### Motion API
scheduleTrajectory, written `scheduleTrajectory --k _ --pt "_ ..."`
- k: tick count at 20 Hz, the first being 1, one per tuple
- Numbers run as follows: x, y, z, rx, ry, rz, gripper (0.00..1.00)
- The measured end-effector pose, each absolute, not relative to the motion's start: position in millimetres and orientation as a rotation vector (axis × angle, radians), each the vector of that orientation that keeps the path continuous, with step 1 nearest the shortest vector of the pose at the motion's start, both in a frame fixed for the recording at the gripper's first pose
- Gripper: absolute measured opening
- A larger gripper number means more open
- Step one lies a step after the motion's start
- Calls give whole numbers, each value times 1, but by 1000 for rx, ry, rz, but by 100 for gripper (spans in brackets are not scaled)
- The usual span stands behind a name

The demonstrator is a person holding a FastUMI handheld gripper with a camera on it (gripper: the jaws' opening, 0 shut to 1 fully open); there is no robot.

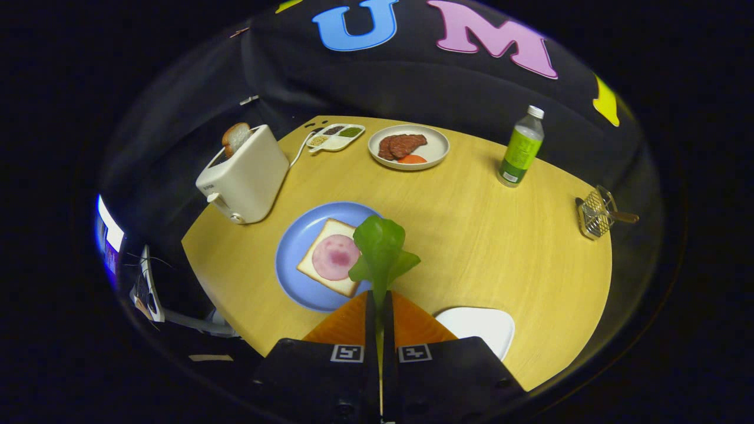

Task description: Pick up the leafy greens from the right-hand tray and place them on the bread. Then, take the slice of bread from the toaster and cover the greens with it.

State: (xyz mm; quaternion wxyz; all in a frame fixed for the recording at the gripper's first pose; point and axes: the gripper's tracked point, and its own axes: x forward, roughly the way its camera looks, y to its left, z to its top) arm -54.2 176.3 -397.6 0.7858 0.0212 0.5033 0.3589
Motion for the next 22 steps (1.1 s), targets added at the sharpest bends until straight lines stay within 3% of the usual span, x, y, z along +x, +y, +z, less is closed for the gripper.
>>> scheduleTrajectory --k 12,13,17,22 --pt "-42 261 -408 25 1110 851 9" --pt "-40 263 -409 35 1105 845 13" --pt "-33 263 -412 24 1097 820 79" --pt "-29 264 -396 13 1065 823 75"
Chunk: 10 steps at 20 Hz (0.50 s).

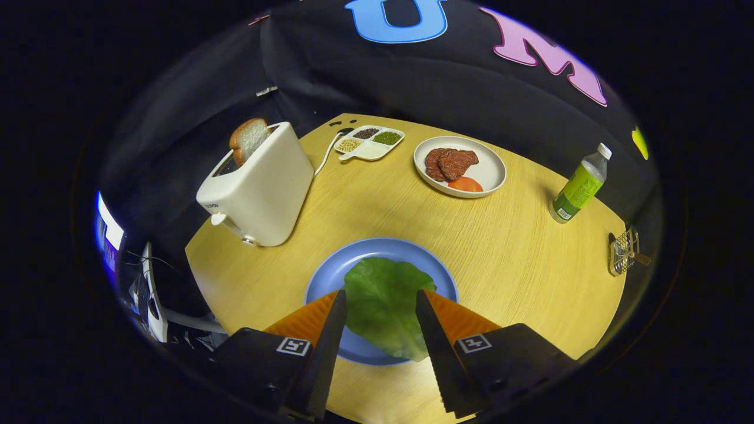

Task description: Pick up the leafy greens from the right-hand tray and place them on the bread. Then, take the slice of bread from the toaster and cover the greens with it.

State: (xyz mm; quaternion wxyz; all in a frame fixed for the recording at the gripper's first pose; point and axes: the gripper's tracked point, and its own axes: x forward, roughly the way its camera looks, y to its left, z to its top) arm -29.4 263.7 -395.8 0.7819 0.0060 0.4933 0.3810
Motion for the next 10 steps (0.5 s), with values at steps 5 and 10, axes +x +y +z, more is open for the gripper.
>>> scheduleTrajectory --k 5,10 --pt "-16 289 -336 31 954 875 75" --pt "4 352 -264 95 845 949 75"
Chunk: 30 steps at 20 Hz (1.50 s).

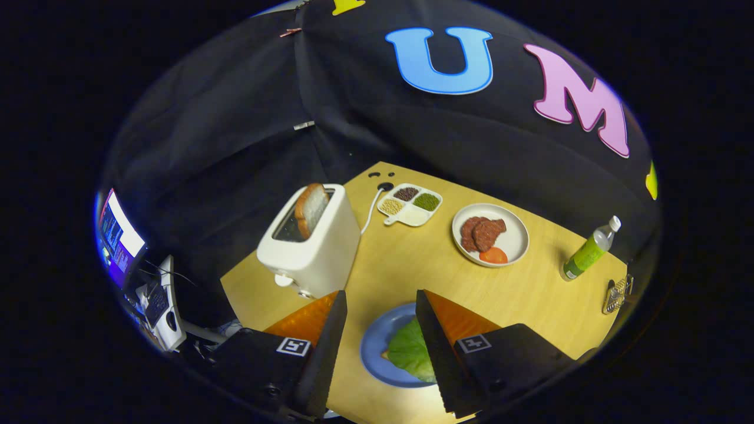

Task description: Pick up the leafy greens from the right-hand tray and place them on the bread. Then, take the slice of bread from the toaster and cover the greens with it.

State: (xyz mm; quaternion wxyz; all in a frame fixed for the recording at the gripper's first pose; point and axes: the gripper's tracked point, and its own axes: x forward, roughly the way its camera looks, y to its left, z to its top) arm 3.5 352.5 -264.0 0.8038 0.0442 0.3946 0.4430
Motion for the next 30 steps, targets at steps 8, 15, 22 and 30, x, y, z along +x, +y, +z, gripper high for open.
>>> scheduleTrajectory --k 8,15,22,30 --pt "25 465 -235 58 766 997 75" --pt "24 538 -268 -3 818 1006 75" --pt "35 565 -293 -97 836 939 65" --pt "34 572 -306 -117 894 883 19"
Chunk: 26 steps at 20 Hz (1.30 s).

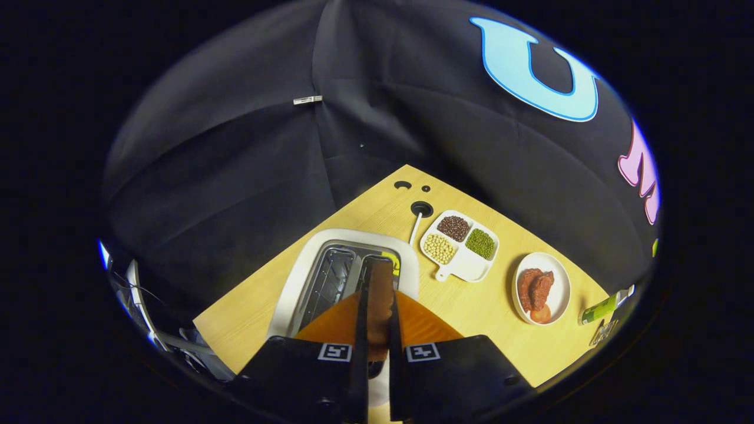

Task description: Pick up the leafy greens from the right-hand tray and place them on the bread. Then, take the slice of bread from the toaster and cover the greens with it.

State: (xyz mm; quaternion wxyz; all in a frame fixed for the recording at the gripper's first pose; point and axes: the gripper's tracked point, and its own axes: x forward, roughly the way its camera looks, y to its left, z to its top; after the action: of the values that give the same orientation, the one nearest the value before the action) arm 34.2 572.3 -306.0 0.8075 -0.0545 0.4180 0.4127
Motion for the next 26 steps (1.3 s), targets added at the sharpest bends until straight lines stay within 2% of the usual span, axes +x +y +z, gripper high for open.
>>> scheduleTrajectory --k 4,17,22,26 --pt "31 575 -288 -70 866 914 13" --pt "68 477 -186 156 723 866 12" --pt "73 397 -180 206 698 762 12" --pt "67 336 -212 209 717 638 12"
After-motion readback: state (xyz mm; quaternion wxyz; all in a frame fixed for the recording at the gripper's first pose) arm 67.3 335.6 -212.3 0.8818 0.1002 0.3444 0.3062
